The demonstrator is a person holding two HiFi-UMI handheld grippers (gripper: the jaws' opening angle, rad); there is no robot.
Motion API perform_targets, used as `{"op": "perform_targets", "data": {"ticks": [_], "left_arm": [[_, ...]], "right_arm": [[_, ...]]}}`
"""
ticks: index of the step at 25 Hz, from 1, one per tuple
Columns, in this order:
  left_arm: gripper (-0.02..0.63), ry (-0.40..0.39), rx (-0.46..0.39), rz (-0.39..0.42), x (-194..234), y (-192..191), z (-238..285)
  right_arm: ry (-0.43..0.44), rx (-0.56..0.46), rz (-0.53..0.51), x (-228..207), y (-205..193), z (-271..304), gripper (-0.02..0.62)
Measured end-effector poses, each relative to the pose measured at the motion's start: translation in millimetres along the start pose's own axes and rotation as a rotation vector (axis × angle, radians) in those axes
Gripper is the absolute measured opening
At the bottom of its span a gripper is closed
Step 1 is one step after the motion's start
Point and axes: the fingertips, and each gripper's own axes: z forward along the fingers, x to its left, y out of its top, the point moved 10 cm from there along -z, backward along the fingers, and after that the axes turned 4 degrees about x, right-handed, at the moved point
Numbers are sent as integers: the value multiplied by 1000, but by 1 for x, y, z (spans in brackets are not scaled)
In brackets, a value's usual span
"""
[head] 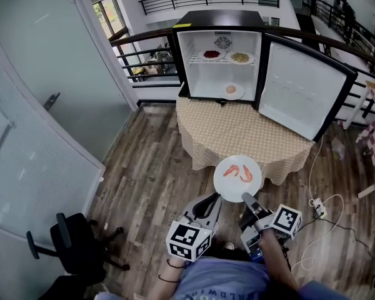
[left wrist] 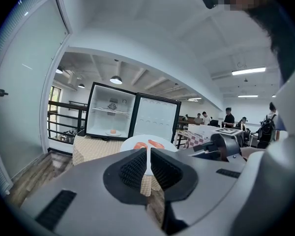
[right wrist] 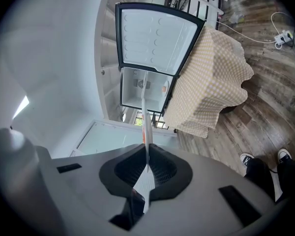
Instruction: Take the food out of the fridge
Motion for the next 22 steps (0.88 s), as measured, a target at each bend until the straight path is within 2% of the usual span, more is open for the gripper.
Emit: {"op": "perform_targets", "data": {"ticks": [22], "left_arm": [[19,-40,4,32,-18,-2,-14]], "right_arm": [[29,-34,12,8,-18,-21,26]]}}
